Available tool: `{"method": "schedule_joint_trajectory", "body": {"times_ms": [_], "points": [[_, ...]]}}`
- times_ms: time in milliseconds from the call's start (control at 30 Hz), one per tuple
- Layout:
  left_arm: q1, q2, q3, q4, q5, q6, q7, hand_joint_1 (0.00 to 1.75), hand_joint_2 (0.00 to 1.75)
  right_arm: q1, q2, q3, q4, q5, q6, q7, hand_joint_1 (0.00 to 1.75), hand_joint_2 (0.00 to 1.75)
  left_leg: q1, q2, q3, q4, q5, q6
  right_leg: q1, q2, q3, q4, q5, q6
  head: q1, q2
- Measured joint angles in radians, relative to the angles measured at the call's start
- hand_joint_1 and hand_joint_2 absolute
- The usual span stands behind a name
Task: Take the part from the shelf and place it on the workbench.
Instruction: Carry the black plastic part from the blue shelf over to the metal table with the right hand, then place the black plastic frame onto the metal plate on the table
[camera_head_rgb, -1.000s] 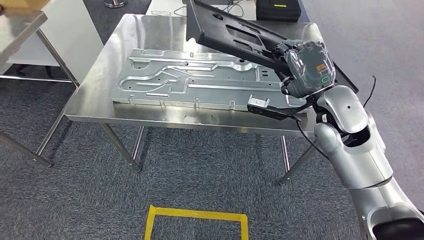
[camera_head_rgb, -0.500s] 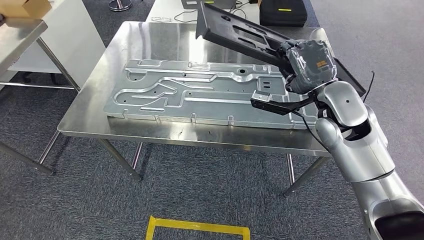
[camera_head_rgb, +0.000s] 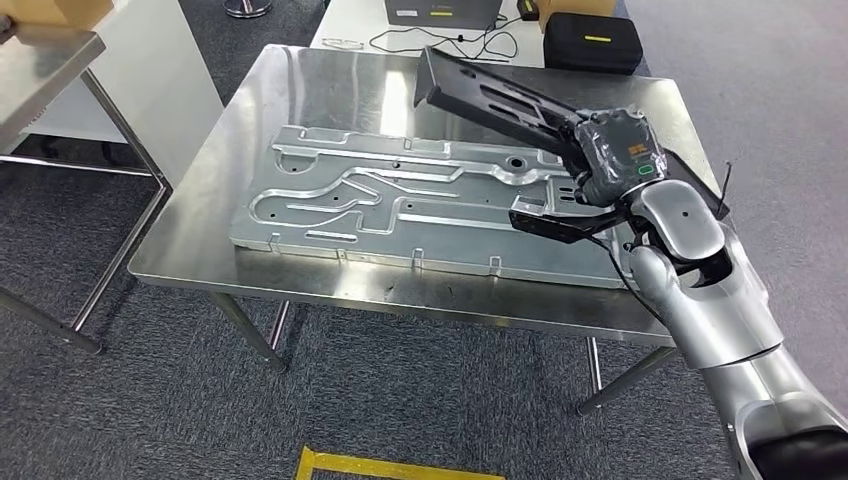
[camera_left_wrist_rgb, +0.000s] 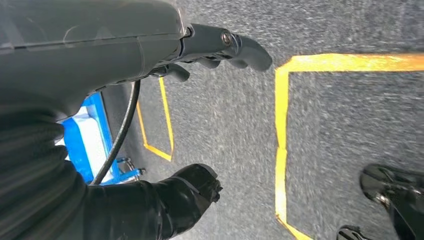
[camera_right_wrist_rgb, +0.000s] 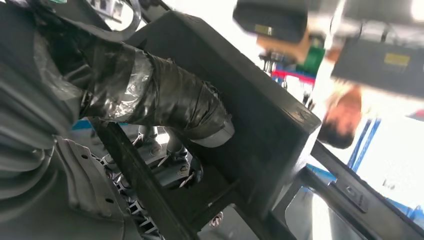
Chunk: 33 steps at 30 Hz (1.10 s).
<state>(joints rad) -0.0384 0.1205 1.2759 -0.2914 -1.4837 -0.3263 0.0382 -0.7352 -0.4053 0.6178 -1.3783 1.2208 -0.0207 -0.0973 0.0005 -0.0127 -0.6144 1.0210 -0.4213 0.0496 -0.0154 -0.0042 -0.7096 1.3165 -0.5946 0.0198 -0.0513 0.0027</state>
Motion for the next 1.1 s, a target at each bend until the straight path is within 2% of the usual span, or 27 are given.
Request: {"method": "schedule_joint_trajectory", "body": {"times_ms": [33, 100, 133, 167, 233, 300, 500, 700, 1100], "points": [[-0.001, 0.0, 0.0, 0.0, 0.0, -0.001, -0.001, 0.0, 1.75, 0.008, 0.001, 0.002, 0.016, 0.0, 0.0, -0.003, 1.75, 1.75, -0.002, -0.003, 0.007, 0.0, -0.005, 0.0, 0.002, 0.0, -0.001, -0.027, 0.035, -0.005, 0.0, 0.0], [-0.001, 0.0, 0.0, 0.001, 0.001, -0.004, -0.004, 0.0, 1.75, 0.017, 0.005, 0.007, 0.047, -0.002, -0.002, -0.007, 1.75, 1.75, -0.007, -0.008, 0.02, 0.0, -0.014, -0.001, 0.009, 0.002, 0.04, -0.157, 0.124, -0.021, 0.0, 0.0], [-0.002, 0.0, 0.001, 0.001, 0.002, -0.006, -0.005, 0.0, 1.75, 0.018, 0.007, 0.009, 0.061, -0.003, -0.004, -0.008, 1.75, 1.75, -0.01, -0.01, 0.023, 0.001, -0.018, -0.004, 0.013, 0.002, 0.062, -0.218, 0.151, -0.029, 0.0, 0.0], [-0.002, 0.0, 0.001, 0.002, 0.003, -0.008, -0.005, 0.0, 1.75, 0.019, 0.01, 0.012, 0.074, -0.004, -0.005, -0.009, 1.75, 1.75, -0.011, -0.011, 0.023, 0.002, -0.021, -0.006, 0.016, 0.002, 0.078, -0.258, 0.164, -0.034, 0.0, 0.0], [-0.003, 0.003, 0.001, 0.004, 0.003, -0.011, -0.004, 0.0, 1.75, 0.019, 0.018, 0.019, 0.104, -0.009, -0.005, -0.012, 1.75, 1.75, -0.013, -0.012, 0.021, 0.003, -0.025, -0.007, 0.017, 0.002, 0.088, -0.282, 0.164, -0.029, 0.0, 0.0], [-0.003, 0.005, 0.001, 0.005, 0.004, -0.016, 0.0, 0.0, 1.75, 0.019, 0.028, 0.029, 0.144, -0.018, -0.005, -0.018, 1.75, 1.75, -0.011, -0.011, 0.022, 0.001, -0.026, -0.007, 0.017, 0.004, 0.09, -0.283, 0.164, -0.025, 0.0, 0.0], [-0.004, 0.018, 0.002, 0.007, 0.009, -0.037, 0.004, 0.0, 1.75, 0.004, 0.064, 0.067, 0.313, -0.027, -0.026, -0.047, 1.75, 1.75, -0.01, -0.011, 0.028, -0.007, -0.027, -0.011, 0.019, 0.004, 0.092, -0.283, 0.16, -0.032, 0.0, 0.0], [-0.003, 0.024, 0.002, 0.012, 0.026, -0.048, 0.002, 0.0, 1.75, -0.027, 0.093, 0.103, 0.435, -0.028, -0.033, -0.058, 1.75, 1.75, -0.009, -0.01, 0.029, -0.009, -0.026, -0.015, 0.019, 0.004, 0.093, -0.283, 0.159, -0.034, 0.0, 0.0], [-0.003, 0.029, 0.002, 0.016, 0.029, -0.052, 0.002, 0.0, 1.75, -0.06, 0.119, 0.135, 0.521, -0.029, -0.032, -0.06, 1.75, 1.75, -0.009, -0.01, 0.029, -0.008, -0.027, -0.016, 0.018, 0.004, 0.093, -0.283, 0.159, -0.034, 0.0, 0.0]]}}
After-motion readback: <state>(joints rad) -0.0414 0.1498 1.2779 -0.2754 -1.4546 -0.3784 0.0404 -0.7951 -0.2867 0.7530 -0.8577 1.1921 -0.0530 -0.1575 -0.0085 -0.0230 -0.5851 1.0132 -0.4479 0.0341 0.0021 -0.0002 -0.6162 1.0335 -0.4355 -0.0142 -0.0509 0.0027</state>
